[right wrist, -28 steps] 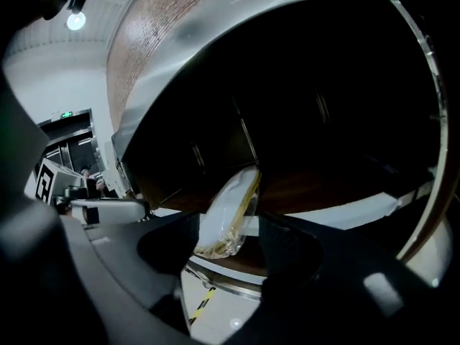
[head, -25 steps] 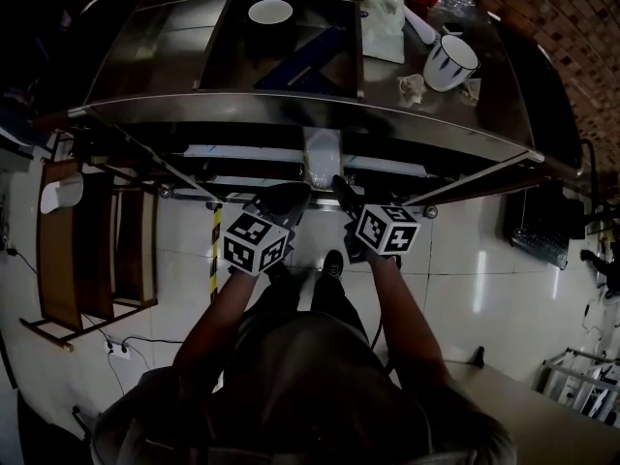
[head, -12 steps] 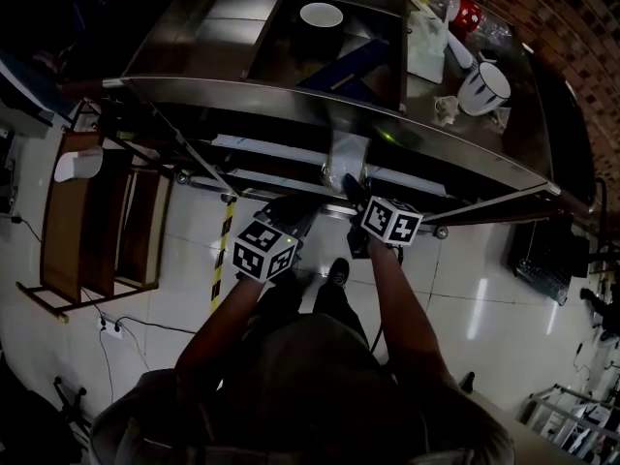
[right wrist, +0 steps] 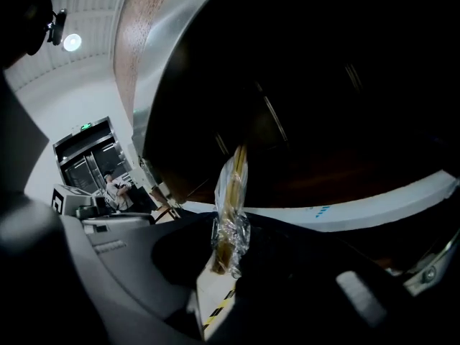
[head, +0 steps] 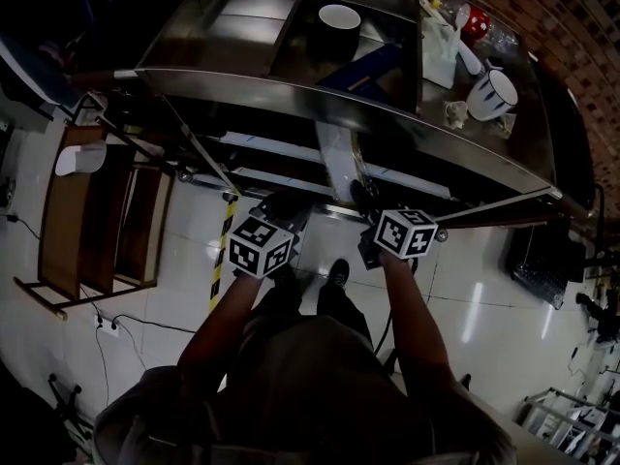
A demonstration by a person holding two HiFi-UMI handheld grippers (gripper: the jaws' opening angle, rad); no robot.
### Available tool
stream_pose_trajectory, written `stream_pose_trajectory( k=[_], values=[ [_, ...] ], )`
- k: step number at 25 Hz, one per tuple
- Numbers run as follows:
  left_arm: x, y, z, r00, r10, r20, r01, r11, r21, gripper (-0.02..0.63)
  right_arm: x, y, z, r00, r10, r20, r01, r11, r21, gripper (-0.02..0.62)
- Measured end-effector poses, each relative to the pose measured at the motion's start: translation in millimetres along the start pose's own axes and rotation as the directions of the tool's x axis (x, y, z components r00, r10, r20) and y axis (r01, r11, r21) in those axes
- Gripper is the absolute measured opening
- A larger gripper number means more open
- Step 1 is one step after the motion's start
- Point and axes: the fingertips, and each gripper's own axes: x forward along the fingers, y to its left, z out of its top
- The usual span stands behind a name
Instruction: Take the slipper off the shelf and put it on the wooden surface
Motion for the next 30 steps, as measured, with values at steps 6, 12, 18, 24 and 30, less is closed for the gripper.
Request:
stream_pose_trajectory(
  k=[6,12,18,24,30],
  values=[
    [-17,7,10,0.996,0.07,0.049,-0.07,0.997,-0.012,0.005,-7,27,8,0.993,0.111,-0.026,-0.113,0.99,-0.088,0.054],
    [-41,13,18,0.973,0.208,0.1,-0.205,0.978,-0.038,0.005,-7,45,8,0.96,0.26,-0.101,-0.273,0.949,-0.154,0.054],
    [-75,12,16,0.912,0.376,0.164,-0.362,0.926,-0.107,0.005,-8,79,0,0.89,0.411,-0.195,-0.447,0.872,-0.2,0.054],
    [-131,14,5,0.799,0.564,0.206,-0.525,0.823,-0.216,0.005,-7,113,-16,0.799,0.533,-0.28,-0.592,0.779,-0.208,0.054],
    [-208,7,-5,0.659,0.715,0.232,-0.662,0.699,-0.273,0.005,7,178,-33,0.681,0.635,-0.363,-0.727,0.646,-0.234,0.054]
  ],
)
